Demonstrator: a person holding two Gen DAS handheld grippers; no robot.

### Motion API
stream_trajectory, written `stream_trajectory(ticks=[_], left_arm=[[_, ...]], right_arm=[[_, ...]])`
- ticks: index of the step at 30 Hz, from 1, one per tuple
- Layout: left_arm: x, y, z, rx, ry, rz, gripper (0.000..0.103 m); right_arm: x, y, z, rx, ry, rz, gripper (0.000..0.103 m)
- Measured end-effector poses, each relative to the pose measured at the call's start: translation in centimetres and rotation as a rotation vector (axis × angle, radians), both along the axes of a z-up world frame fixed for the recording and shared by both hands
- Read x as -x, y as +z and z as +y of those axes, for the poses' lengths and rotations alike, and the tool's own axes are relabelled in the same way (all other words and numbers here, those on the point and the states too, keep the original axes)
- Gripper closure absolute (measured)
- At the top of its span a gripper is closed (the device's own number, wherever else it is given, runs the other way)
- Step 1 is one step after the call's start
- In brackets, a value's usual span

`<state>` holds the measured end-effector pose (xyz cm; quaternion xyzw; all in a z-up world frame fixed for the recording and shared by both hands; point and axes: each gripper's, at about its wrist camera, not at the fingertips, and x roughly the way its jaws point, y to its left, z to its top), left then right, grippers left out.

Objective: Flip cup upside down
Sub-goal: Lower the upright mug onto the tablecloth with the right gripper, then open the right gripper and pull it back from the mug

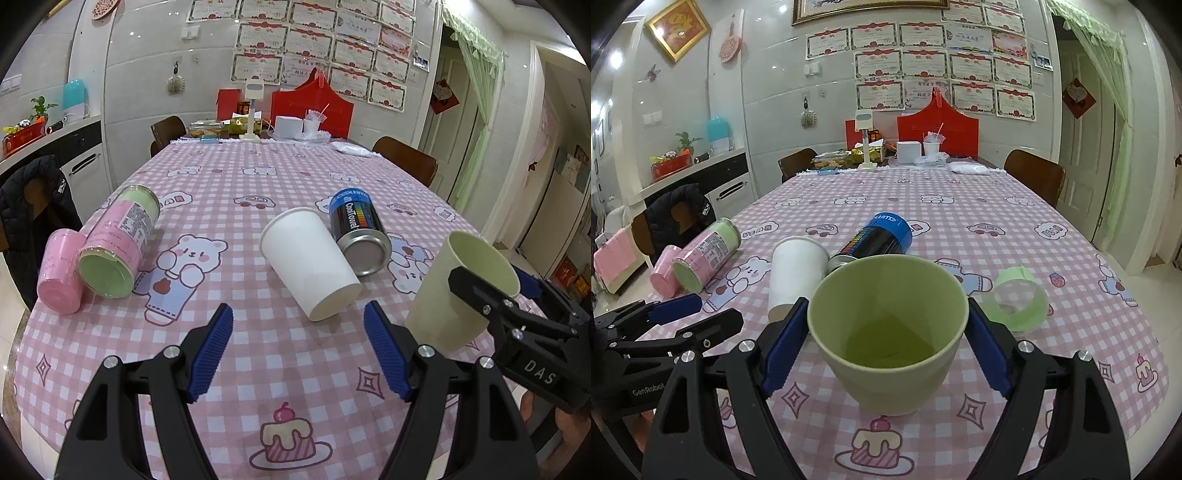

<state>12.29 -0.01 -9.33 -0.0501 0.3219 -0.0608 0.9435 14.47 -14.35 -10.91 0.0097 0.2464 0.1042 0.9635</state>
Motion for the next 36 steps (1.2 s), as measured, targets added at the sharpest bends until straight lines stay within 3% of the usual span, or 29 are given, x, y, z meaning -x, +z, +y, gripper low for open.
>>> stream_trajectory(ticks=[10,18,36], left_arm=[[1.7,1.8,-0.7,-0.003,-0.027,-0.054,0.031],[4.0,4.2,-1.5,-0.008,-0.038,-0.153,0.025],[8.5,8.1,-2.0,0.013,-0.059,-0.373,0.02]], right_arm=[[3.1,1.7,0.1,0.017,-0.049,-0.082,0.014],[6.3,3.4,-0.3,0.027,-0.104,-0.172,0.008],[10.8,5.8,-0.8,0.063,-0.199,-0.324,0.008]])
